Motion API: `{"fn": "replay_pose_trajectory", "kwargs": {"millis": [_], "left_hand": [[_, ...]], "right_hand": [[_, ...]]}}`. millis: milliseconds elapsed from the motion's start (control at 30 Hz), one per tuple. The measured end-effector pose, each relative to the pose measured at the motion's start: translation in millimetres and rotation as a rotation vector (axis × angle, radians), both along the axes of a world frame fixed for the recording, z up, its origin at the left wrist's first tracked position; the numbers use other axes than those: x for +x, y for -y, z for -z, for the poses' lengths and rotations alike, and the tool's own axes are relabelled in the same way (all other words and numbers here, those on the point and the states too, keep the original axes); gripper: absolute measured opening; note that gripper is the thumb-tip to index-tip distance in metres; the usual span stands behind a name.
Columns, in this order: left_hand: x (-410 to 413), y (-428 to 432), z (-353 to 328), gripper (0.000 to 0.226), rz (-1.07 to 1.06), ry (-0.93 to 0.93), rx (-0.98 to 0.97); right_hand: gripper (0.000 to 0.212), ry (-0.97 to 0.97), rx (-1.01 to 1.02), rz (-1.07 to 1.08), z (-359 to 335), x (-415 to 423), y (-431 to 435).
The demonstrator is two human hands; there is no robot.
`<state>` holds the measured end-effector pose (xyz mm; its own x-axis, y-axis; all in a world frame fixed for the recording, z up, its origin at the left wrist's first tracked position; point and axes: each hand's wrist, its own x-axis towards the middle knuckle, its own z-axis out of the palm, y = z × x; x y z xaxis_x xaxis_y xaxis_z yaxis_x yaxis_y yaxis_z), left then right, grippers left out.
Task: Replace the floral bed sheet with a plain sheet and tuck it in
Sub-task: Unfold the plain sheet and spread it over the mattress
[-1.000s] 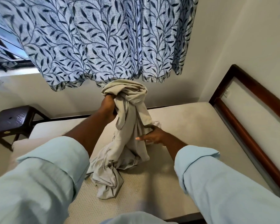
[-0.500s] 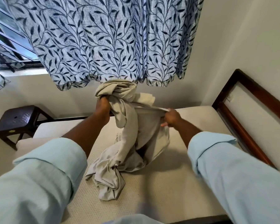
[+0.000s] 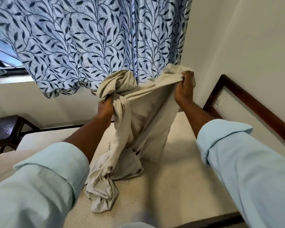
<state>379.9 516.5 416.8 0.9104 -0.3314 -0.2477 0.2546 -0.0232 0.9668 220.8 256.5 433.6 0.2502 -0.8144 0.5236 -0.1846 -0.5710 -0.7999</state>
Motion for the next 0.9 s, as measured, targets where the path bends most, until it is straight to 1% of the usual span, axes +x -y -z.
{"fn": "replay_pose_trajectory", "kwargs": {"millis": [67,133,167,233,300,367,433,500,533,600,667,733,767,833,900], "left_hand": [[-9.1,-3.0,8.2,0.045,0.057,-0.001,0.040],[-20.0,-8.7,22.1,0.037,0.145,-0.003,0.068],[-27.5,-11.6,29.6,0.029,0.195,-0.010,0.077],[-43.3,-10.5,45.4,0.017,0.323,-0.010,0.124],[-57.9,-3.8,59.3,0.015,0.463,0.020,0.214],[-71.1,3.7,72.3,0.014,0.565,0.001,0.304],[-88.5,20.7,80.8,0.021,0.591,-0.025,0.376],[-112.3,44.1,83.1,0.042,0.606,-0.077,0.414],[-121.8,54.4,84.2,0.047,0.637,-0.088,0.430],[-143.6,83.7,82.6,0.031,0.677,-0.093,0.457],[-157.8,112.0,76.0,0.022,0.660,-0.050,0.445],[-170.4,147.2,67.3,0.014,0.639,0.030,0.400],[-171.0,162.1,66.3,0.017,0.631,0.067,0.381],[-179.1,196.8,53.5,0.033,0.607,0.072,0.371],[-185.8,229.5,43.5,0.043,0.600,0.076,0.362]], "right_hand": [[0.040,-0.111,0.154,-0.021,23.8,-11.0,-1.2],[0.044,-0.232,0.379,-0.062,57.4,-27.7,-1.0],[0.044,-0.245,0.470,-0.083,76.9,-37.1,0.2],[0.040,-0.188,0.682,-0.106,88.5,-57.8,-18.1],[0.033,-0.177,0.916,-0.144,94.3,-75.8,-32.3],[0.030,-0.190,1.055,-0.176,107.5,-95.3,-34.3],[0.030,-0.177,1.167,-0.166,124.6,-116.2,-18.5],[0.030,-0.168,1.261,-0.114,146.3,-133.0,15.9],[0.032,-0.162,1.303,-0.113,153.6,-140.1,32.6],[0.035,-0.198,1.356,-0.133,159.2,-151.4,76.9],[0.032,-0.223,1.349,-0.151,144.5,-148.5,123.9],[0.028,-0.204,1.237,-0.166,118.1,-136.0,189.6],[0.028,-0.169,1.161,-0.158,98.6,-126.8,217.5],[0.028,-0.007,1.042,-0.215,60.9,-110.2,278.0],[0.026,0.167,0.951,-0.283,18.7,-101.2,324.7]]}}
